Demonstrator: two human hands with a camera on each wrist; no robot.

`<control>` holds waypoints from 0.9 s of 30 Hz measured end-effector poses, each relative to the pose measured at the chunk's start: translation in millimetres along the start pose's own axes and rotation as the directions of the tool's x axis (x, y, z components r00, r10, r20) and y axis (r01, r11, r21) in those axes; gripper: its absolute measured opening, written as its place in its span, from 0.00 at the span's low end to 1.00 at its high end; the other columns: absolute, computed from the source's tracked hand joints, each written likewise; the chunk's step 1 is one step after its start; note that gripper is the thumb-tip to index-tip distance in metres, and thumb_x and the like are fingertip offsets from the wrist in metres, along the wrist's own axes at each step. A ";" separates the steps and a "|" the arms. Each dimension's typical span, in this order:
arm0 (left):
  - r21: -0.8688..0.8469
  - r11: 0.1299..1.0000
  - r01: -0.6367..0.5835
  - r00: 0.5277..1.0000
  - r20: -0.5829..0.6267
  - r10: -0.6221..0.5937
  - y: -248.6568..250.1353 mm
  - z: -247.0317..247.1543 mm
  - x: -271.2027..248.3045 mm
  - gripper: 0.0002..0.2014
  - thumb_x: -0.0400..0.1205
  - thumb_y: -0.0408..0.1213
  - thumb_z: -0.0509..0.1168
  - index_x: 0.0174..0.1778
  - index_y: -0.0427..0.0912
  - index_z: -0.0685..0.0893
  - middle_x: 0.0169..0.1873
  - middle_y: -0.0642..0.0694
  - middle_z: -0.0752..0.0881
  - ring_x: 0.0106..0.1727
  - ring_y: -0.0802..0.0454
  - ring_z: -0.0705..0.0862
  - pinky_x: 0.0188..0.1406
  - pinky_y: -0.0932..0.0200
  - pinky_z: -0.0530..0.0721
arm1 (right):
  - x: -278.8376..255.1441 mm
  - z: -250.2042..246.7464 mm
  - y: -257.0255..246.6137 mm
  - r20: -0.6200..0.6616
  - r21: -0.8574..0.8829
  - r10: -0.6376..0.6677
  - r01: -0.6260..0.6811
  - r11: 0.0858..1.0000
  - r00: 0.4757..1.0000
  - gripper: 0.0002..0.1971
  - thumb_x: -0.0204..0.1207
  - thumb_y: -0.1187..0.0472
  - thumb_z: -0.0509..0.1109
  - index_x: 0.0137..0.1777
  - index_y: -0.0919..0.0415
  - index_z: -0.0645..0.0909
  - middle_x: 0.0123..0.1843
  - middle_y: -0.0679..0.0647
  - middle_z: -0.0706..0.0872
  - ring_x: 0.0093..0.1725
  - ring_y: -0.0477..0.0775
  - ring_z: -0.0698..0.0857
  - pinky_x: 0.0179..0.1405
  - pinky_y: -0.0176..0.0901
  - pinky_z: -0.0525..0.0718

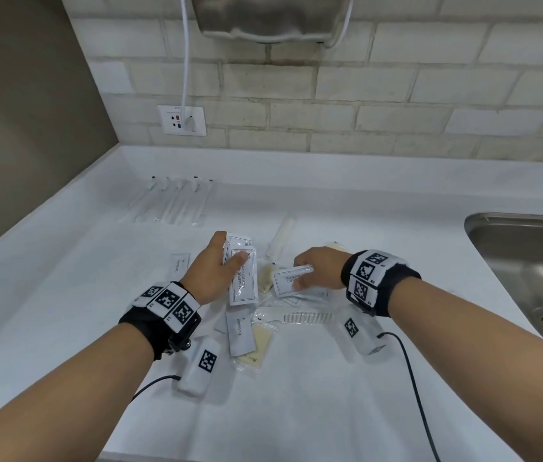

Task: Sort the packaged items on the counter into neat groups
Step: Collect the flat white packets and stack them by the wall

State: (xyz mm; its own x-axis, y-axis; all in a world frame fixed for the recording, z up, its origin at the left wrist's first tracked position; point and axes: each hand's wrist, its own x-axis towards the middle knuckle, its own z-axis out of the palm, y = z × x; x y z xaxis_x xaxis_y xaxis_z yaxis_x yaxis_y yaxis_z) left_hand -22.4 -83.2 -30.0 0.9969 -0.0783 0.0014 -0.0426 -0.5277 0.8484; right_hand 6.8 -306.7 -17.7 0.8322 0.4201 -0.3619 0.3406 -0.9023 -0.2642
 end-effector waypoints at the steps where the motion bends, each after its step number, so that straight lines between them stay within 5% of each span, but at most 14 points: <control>1: -0.003 1.000 -0.002 1.000 0.003 0.002 0.3 0.5 0.9 0.14 0.86 0.41 0.61 0.66 0.41 0.71 0.56 0.44 0.86 0.55 0.48 0.86 0.41 0.67 0.79 | 1.5 -2.0 -0.5 -0.011 -0.022 0.009 -0.010 1.000 1.000 0.09 0.77 0.53 0.70 0.50 0.58 0.82 0.38 0.47 0.80 0.40 0.50 0.79 0.36 0.38 0.74; 3: -0.003 1.000 -0.008 1.000 0.005 0.008 1.1 0.8 2.0 0.15 0.86 0.42 0.61 0.66 0.41 0.71 0.57 0.44 0.86 0.56 0.47 0.86 0.45 0.63 0.81 | 5.4 -3.7 -2.5 0.011 -0.122 0.020 -0.019 0.992 1.000 0.07 0.74 0.55 0.72 0.49 0.55 0.84 0.44 0.50 0.81 0.49 0.54 0.79 0.44 0.43 0.78; 6: -0.011 1.000 -0.004 1.000 0.013 0.005 2.2 1.2 2.4 0.15 0.86 0.42 0.61 0.67 0.41 0.71 0.57 0.43 0.86 0.57 0.46 0.86 0.52 0.56 0.83 | 12.9 1.5 -1.6 0.084 -0.259 0.010 0.012 0.966 0.996 0.25 0.73 0.53 0.74 0.69 0.55 0.77 0.67 0.51 0.74 0.69 0.56 0.71 0.61 0.52 0.78; 12: 0.024 1.000 -0.014 1.000 0.022 0.013 2.0 -3.7 0.9 0.16 0.86 0.42 0.62 0.65 0.38 0.72 0.56 0.41 0.87 0.56 0.45 0.87 0.53 0.54 0.83 | 17.5 1.4 2.4 0.115 -0.241 -0.002 0.030 0.970 0.993 0.35 0.71 0.52 0.77 0.77 0.57 0.68 0.83 0.50 0.59 0.77 0.59 0.66 0.74 0.56 0.70; 16: 0.021 1.000 -0.010 1.000 0.028 0.009 2.0 -7.0 2.0 0.16 0.86 0.43 0.62 0.64 0.37 0.72 0.55 0.40 0.87 0.56 0.43 0.87 0.58 0.44 0.85 | 19.6 -3.5 -2.7 0.125 -0.216 0.039 -0.011 0.976 0.991 0.39 0.69 0.52 0.79 0.78 0.54 0.66 0.76 0.50 0.71 0.72 0.58 0.75 0.68 0.53 0.76; 19: 0.013 1.000 -0.012 0.999 0.037 0.011 3.9 -7.6 3.4 0.15 0.86 0.43 0.62 0.64 0.39 0.72 0.55 0.42 0.87 0.55 0.44 0.88 0.58 0.42 0.86 | 20.1 -4.8 -6.8 0.118 -0.236 0.010 0.018 0.972 0.993 0.32 0.69 0.56 0.80 0.70 0.57 0.70 0.68 0.53 0.75 0.61 0.58 0.80 0.51 0.46 0.76; 22: 0.009 1.000 -0.020 0.999 0.033 0.020 6.3 -6.1 4.2 0.16 0.86 0.43 0.61 0.65 0.39 0.71 0.55 0.41 0.87 0.55 0.45 0.88 0.57 0.44 0.86 | 16.2 -4.4 -8.3 0.066 -0.247 0.029 -0.012 0.969 0.997 0.33 0.68 0.54 0.80 0.69 0.53 0.69 0.63 0.54 0.79 0.52 0.56 0.78 0.48 0.47 0.75; 27: -0.001 1.000 -0.015 1.000 0.027 0.015 6.2 -5.2 4.2 0.17 0.86 0.42 0.61 0.67 0.39 0.71 0.56 0.43 0.86 0.56 0.46 0.86 0.52 0.55 0.83 | 15.2 -0.4 -9.6 0.091 -0.454 0.054 -0.007 0.891 0.994 0.32 0.73 0.45 0.73 0.74 0.54 0.68 0.67 0.53 0.76 0.69 0.58 0.70 0.58 0.50 0.74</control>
State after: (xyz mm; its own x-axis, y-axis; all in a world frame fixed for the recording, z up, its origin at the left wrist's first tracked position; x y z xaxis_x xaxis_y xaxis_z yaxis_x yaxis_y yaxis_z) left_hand -18.2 -82.4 -22.0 0.9940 -0.1092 -0.0005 -0.0574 -0.5257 0.8487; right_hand 16.4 -291.7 -20.3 0.8064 0.3774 -0.4554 0.4959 -0.8510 0.1728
